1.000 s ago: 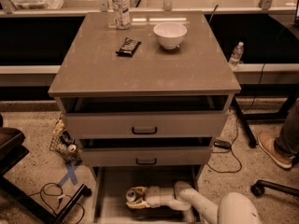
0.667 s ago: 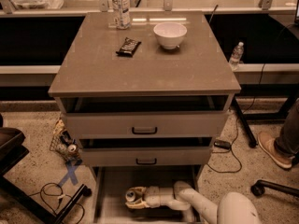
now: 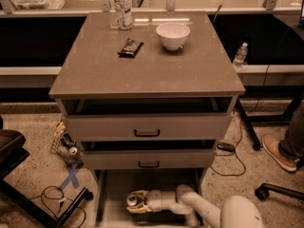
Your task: Place redbull can into bottom drawer
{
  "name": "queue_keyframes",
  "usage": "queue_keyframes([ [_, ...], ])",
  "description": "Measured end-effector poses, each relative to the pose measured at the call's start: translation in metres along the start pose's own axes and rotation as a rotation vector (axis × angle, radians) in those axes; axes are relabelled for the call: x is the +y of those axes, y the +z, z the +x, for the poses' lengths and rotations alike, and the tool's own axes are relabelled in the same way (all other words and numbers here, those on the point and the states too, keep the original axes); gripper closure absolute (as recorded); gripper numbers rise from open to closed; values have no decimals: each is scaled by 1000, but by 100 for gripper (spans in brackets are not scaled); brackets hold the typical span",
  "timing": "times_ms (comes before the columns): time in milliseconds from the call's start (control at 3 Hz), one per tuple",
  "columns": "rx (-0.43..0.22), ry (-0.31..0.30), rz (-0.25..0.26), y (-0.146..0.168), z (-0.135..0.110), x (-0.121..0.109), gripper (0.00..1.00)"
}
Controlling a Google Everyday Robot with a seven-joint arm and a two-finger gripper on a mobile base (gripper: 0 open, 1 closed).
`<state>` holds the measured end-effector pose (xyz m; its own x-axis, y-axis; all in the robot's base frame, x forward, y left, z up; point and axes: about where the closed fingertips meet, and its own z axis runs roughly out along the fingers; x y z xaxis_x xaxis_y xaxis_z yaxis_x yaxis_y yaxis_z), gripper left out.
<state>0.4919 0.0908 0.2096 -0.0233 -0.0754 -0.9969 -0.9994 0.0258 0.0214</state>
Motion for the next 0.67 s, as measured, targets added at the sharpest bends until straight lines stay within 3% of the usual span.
queue_keyframes([
  [333, -3, 2, -4, 3, 0, 2, 0],
  [667, -3, 2, -5, 3, 0, 2, 0],
])
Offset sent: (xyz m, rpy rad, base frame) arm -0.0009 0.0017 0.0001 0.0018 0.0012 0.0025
